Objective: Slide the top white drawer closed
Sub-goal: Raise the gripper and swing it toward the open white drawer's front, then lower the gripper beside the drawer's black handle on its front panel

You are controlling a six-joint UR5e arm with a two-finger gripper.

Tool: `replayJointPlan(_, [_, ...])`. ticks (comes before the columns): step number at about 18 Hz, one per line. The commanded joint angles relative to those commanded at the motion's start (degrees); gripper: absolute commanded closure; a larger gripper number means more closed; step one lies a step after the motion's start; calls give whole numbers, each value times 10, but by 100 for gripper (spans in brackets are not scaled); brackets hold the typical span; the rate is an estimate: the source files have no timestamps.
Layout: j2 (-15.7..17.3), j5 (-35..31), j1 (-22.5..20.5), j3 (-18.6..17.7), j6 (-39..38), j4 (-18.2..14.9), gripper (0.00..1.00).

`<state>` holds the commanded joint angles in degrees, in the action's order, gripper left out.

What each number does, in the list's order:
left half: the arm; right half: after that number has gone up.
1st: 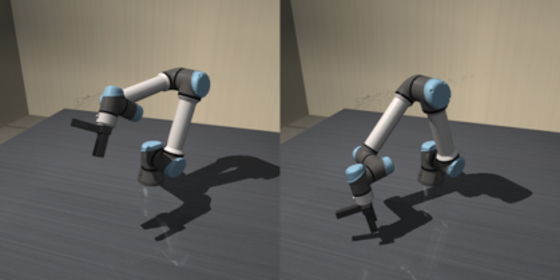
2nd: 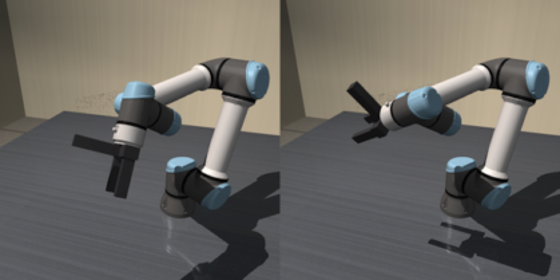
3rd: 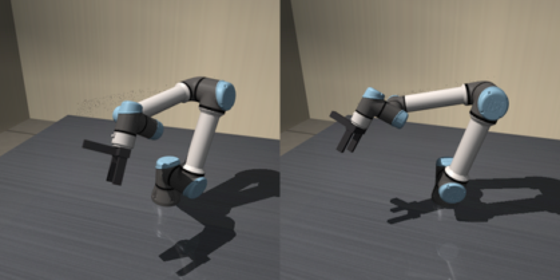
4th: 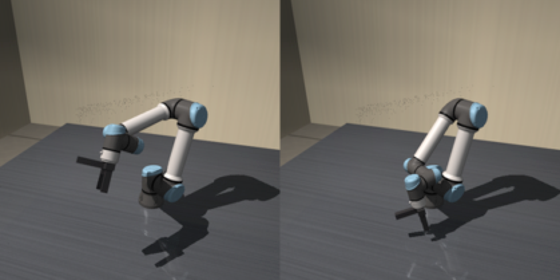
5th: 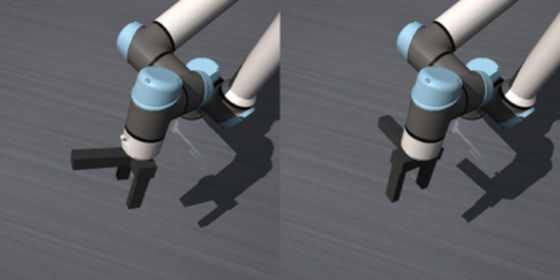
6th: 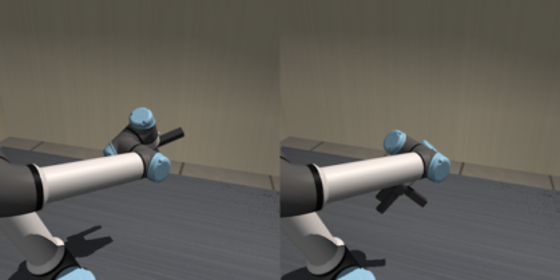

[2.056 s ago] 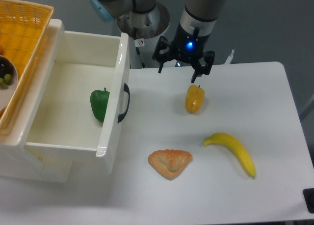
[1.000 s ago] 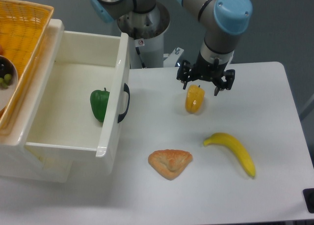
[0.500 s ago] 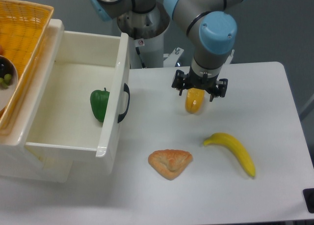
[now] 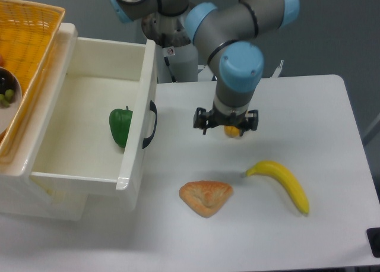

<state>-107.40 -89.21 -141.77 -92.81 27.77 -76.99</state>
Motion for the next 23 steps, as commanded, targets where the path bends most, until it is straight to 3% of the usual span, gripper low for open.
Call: replayJointPlan(23, [-8,19,56,-12,-3,-1,0])
